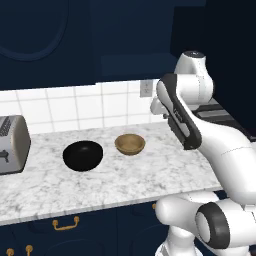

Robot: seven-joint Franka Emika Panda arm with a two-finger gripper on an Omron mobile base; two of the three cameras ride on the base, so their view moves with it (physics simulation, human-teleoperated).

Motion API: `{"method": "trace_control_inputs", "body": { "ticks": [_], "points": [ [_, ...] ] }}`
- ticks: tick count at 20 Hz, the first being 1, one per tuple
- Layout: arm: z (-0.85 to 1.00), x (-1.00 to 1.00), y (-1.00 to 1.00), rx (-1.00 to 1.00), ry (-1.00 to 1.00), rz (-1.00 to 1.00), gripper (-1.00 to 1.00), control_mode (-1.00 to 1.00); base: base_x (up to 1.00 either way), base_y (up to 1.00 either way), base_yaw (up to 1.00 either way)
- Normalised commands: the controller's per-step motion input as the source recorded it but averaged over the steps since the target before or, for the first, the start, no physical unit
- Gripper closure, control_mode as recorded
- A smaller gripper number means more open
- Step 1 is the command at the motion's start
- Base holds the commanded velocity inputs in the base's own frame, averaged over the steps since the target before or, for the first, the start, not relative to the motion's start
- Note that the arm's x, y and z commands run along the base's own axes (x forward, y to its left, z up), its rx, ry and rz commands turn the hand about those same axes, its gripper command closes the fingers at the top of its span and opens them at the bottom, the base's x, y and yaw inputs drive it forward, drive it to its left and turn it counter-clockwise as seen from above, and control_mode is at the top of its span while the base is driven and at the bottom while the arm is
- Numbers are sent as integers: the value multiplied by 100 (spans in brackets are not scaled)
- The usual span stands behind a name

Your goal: Pick up the bowls on the counter and stack them on top of one another in the open cabinet. Place the smaller bowl on top of the larger bowl.

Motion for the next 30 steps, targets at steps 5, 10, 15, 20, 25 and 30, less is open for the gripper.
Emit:
{"method": "trace_control_inputs", "body": {
  "ticks": [5, 10, 15, 20, 25, 30],
  "points": [
    [-16, 4, 28, 0, 2, -9, -100, -100, 0, 0, 0],
    [-63, 76, 89, 0, 3, -50, -100, -100, 0, 0, 0],
    [-84, 59, 13, 6, 25, -39, -100, -100, 0, 0, 0],
    [-54, 10, -4, 8, 31, -7, -100, -100, 0, 0, 0],
    [-62, 12, 2, 1, 2, -5, -100, -100, 0, 0, 0],
    [-63, 38, 0, 1, 0, -12, -100, -100, 0, 0, 0]
  ]
}}
